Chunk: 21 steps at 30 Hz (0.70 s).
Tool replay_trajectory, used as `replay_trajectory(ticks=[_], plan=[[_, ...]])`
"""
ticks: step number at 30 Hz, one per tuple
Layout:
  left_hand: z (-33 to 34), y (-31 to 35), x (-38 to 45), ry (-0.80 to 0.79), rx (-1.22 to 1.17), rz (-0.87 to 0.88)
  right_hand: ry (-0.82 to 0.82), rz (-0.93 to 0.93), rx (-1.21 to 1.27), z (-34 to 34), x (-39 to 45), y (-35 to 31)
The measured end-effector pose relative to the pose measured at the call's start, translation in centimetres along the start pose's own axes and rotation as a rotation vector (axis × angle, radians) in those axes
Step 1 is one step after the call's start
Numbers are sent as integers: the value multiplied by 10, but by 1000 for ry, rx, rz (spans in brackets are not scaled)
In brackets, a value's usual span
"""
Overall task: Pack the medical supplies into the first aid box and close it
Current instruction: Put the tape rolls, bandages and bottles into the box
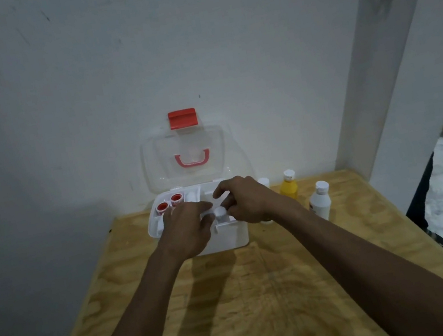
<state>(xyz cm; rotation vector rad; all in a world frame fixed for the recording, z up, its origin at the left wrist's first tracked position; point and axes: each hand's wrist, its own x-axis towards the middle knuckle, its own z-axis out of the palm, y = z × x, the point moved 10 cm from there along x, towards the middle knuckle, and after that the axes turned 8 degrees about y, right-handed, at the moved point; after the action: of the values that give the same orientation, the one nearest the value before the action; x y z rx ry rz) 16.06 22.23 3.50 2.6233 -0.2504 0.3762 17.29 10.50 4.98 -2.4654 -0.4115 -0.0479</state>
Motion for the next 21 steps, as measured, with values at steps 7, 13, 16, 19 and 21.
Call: replay_trajectory(ticks=[7, 13, 16, 19, 21], plan=[[-3, -3, -11, -17, -75, 10, -27, 32, 67, 4, -6, -2], [-4, -2, -15, -34, -105, -22, -4, 44, 75, 4, -4, 1], [-4, -1, -17, -42, -108, -29, 10, 44, 88, 3, -5, 2], [-4, 0, -19, -43, -112, -36, 28, 35, 87, 2, -5, 3], [-5, 1, -19, -42, -111, -32, 41, 31, 87, 1, -5, 3]])
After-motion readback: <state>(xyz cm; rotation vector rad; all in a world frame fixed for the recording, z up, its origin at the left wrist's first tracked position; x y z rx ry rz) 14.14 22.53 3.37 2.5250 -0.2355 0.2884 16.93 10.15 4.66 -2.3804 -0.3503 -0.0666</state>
